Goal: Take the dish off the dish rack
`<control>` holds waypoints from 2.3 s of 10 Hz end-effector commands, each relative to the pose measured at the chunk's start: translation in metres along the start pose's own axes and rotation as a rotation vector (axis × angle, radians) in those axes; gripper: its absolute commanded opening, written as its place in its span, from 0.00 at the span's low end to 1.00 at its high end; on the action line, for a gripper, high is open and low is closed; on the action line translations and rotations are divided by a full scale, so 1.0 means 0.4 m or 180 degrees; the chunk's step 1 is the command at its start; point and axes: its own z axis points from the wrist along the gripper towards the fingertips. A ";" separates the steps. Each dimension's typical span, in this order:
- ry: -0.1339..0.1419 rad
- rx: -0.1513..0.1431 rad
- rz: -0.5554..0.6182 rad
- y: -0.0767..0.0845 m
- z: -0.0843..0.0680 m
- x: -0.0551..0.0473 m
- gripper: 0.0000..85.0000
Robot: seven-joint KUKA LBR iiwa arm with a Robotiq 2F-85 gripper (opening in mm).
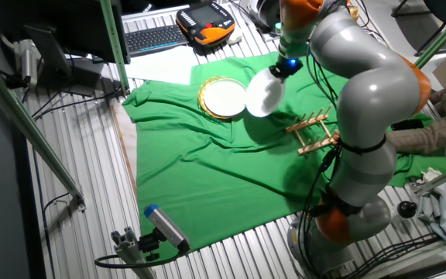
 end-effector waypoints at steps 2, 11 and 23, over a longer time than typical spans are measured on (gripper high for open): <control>-0.0034 -0.0016 0.0086 0.109 0.016 -0.001 0.00; -0.0165 -0.0269 0.0339 0.231 0.179 -0.084 0.00; -0.0448 -0.0221 0.0609 0.236 0.268 -0.123 0.40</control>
